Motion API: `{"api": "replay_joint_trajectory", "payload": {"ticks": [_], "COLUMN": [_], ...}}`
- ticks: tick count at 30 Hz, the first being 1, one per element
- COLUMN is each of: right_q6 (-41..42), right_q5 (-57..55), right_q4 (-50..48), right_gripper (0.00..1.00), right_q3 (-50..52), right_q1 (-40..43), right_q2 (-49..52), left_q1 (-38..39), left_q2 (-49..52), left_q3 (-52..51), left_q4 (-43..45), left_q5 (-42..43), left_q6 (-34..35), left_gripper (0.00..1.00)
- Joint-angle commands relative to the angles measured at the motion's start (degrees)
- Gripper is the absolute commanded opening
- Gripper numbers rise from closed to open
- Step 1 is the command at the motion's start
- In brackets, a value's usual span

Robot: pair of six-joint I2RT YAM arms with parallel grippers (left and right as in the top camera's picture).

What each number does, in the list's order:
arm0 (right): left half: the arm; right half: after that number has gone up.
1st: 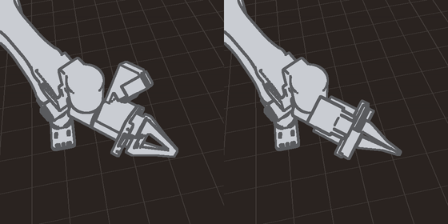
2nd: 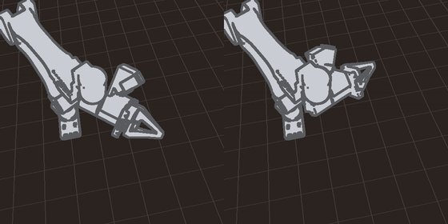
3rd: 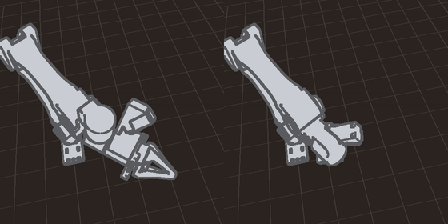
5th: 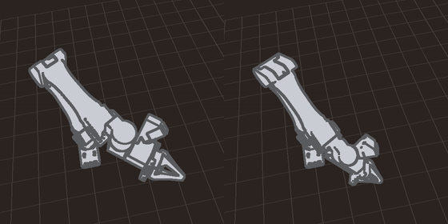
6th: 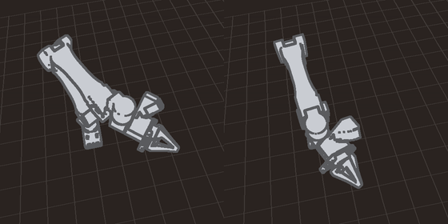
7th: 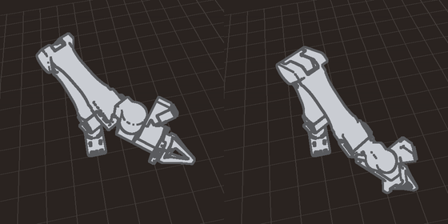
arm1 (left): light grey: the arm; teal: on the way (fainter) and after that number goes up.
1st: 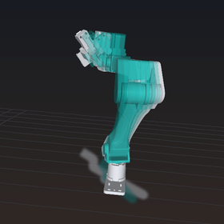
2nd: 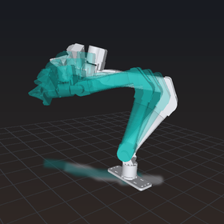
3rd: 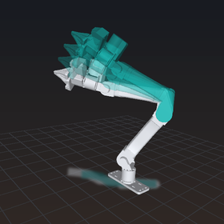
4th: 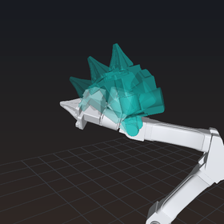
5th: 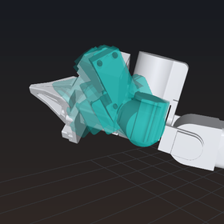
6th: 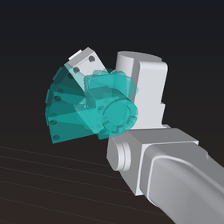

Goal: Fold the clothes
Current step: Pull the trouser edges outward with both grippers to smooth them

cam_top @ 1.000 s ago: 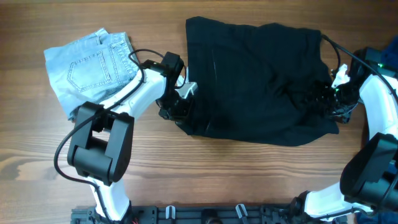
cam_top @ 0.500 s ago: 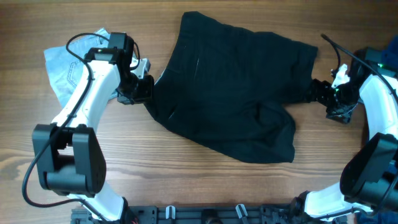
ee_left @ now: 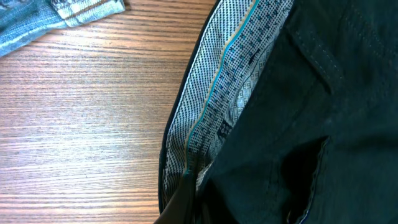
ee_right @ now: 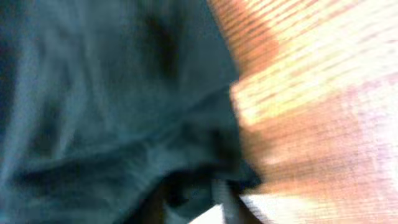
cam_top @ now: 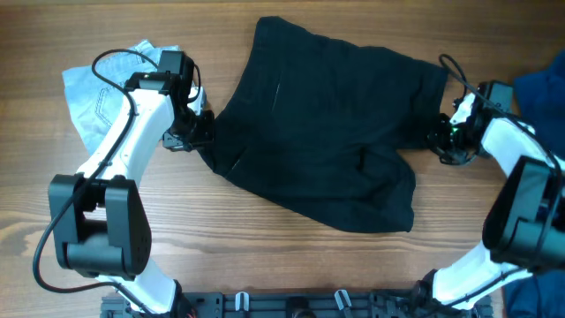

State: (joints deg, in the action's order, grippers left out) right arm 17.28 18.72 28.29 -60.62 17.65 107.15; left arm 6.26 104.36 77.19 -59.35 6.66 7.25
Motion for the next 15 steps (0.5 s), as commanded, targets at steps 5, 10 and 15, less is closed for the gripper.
{"api": "replay_joint_trajectory", "payload": {"ticks": [5,10,15], "right_q6": [-2.0,-9.7,-9.8], "right_q5": [15.7,18.6,5.6], "right_q4": [-13.2,12.7,33.2], "right_gripper": [0.24,0.82,0.86], "right_q3": [-6.5,-12.4,-7.6], "right_q1": [1.6,3.1,1.6], "right_q2": [2.4,-5.3,-6.3], "left_q1": [-2.0,-2.1,-2.2], "left_q2": [0.0,0.0,0.0], "left_q3": [-0.3,-0.3,-0.3], "left_q4": [0.2,0.2,0.9], "left_q5": [-1.3,-1.1,-1.1], "left_q6": [2.9,2.9,2.9], "left_gripper": [0.04,0.16,0.21]}}
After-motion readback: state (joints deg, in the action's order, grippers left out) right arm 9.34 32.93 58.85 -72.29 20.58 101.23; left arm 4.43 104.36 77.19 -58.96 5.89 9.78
